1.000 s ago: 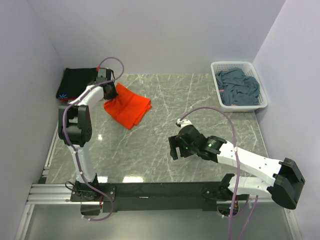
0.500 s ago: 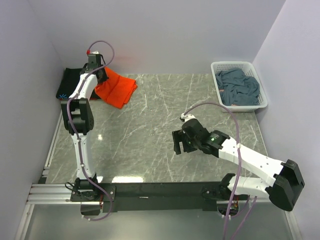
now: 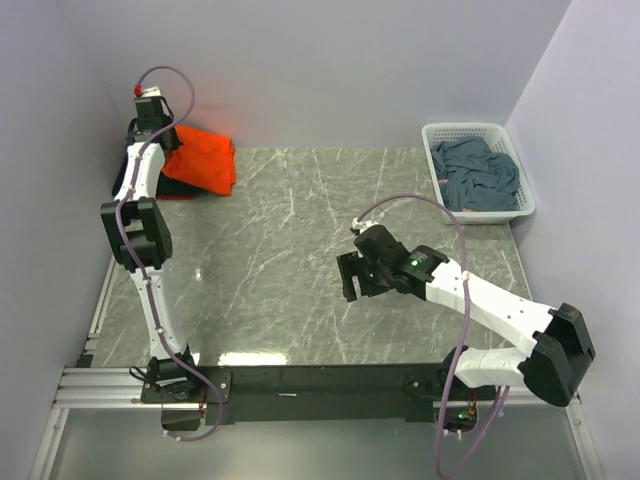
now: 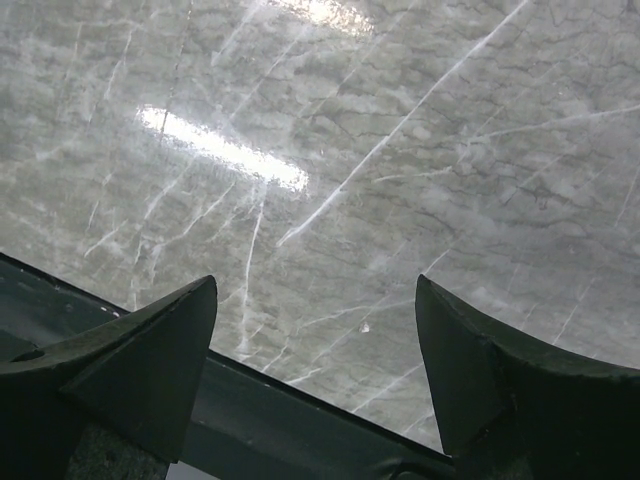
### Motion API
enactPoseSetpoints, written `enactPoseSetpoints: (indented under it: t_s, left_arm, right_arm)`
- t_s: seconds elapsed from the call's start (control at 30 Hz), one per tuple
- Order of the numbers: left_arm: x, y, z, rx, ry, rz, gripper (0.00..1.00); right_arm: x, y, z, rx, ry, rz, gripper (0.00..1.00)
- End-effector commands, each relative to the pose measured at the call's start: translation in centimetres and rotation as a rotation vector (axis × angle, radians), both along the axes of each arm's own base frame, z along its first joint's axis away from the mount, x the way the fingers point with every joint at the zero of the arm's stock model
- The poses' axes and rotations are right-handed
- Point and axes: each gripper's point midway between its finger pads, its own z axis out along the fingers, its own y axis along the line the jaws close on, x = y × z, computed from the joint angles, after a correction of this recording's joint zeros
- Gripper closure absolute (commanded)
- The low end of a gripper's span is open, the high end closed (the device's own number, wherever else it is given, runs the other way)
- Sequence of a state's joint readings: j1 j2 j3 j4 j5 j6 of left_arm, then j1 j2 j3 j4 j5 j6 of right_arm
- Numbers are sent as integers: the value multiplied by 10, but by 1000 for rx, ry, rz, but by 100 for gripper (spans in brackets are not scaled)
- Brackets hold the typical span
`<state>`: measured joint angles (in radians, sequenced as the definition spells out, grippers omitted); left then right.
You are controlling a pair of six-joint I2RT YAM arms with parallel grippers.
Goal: Fold and stack the t-shirts
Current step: Neatly place the folded tshirt to the corner
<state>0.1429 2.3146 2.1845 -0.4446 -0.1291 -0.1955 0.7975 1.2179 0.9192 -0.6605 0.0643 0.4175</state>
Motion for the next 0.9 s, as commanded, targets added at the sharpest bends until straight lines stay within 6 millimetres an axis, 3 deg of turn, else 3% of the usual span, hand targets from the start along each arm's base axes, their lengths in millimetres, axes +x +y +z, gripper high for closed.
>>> enactPoseSetpoints:
  t_s: [0.0, 0.1, 0.53, 0.7, 0.87]
  left_arm:
    - [12, 19, 76, 45, -180, -22, 99]
    - [12, 26, 82, 36, -185, -43, 99]
    - [-2, 94, 85, 53, -185, 11, 99]
    - [-2, 110, 74, 79, -170, 26, 99]
    - [4, 124, 45, 109, -130, 63, 98]
  right_arm:
    - [8, 4, 13, -1, -12, 9, 14]
    - [9, 7, 11, -6, 4, 11, 15]
    - [11, 4, 9, -70, 39, 5, 17]
    - [11, 5, 5, -75, 55, 7, 18]
    - [9, 6, 1, -83, 75, 13, 19]
